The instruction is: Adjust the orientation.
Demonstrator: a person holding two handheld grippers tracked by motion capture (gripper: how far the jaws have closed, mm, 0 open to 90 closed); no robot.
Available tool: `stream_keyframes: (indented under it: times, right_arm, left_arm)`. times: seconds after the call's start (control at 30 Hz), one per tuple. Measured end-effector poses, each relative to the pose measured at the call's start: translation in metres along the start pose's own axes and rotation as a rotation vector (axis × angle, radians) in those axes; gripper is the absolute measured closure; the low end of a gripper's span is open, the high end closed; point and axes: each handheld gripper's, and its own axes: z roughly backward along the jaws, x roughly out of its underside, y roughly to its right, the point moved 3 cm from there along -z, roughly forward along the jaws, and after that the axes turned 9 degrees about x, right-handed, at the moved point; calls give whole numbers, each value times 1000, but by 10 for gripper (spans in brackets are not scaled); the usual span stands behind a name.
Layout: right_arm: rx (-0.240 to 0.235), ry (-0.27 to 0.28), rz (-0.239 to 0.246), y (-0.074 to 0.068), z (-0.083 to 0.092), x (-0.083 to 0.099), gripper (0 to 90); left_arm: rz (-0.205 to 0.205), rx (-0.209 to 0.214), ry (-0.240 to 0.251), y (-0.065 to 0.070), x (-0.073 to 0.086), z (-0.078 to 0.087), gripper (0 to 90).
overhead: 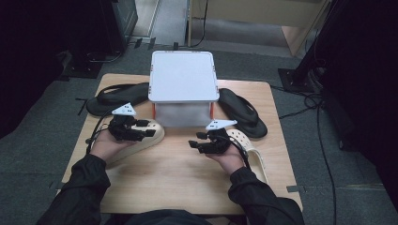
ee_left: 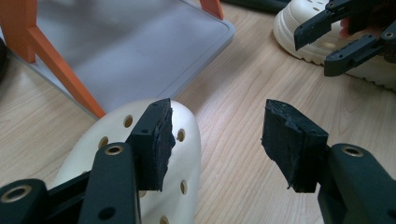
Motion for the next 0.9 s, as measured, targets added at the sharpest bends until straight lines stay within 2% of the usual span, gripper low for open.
stream_keyframes:
  times: [0.53, 0.7, 0.9]
  right_arm:
    - [-16, -21, 12, -4, -4, 2, 483]
    - [-26, -23, 11, -6, -6, 0, 484]
    - [-47, -29, 24, -9, -12, -3, 483]
  left_arm:
    - [14, -11, 9, -2, 0, 8, 426]
    - [10, -22, 16, -1, 3, 18, 428]
    - [38, -49, 38, -5, 11, 33, 428]
